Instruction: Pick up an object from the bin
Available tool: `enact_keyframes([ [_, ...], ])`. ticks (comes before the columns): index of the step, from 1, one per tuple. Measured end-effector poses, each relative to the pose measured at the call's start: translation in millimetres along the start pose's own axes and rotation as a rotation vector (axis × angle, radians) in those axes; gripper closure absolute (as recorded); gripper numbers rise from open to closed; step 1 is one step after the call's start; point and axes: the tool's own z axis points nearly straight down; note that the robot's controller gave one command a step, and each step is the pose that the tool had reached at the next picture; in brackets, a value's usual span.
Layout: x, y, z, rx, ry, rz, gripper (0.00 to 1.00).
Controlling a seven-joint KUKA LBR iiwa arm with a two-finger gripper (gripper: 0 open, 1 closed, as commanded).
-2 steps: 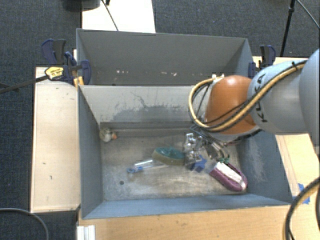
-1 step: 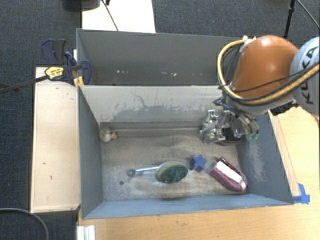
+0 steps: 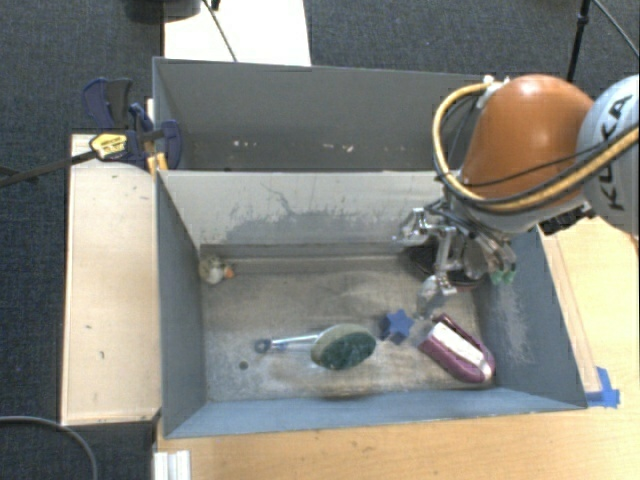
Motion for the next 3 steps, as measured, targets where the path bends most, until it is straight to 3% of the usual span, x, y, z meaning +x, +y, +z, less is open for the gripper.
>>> enact_keyframes([
  [1, 50.2, -15, 143, 0.000, -0.006, -0.054, 0.00],
  [2, 47.8, -14, 139, 0.000, -0.010, -0.055, 1.00],
  [3, 44.8, -22, 6, 0.003, -0.007, -0.206, 1.00],
])
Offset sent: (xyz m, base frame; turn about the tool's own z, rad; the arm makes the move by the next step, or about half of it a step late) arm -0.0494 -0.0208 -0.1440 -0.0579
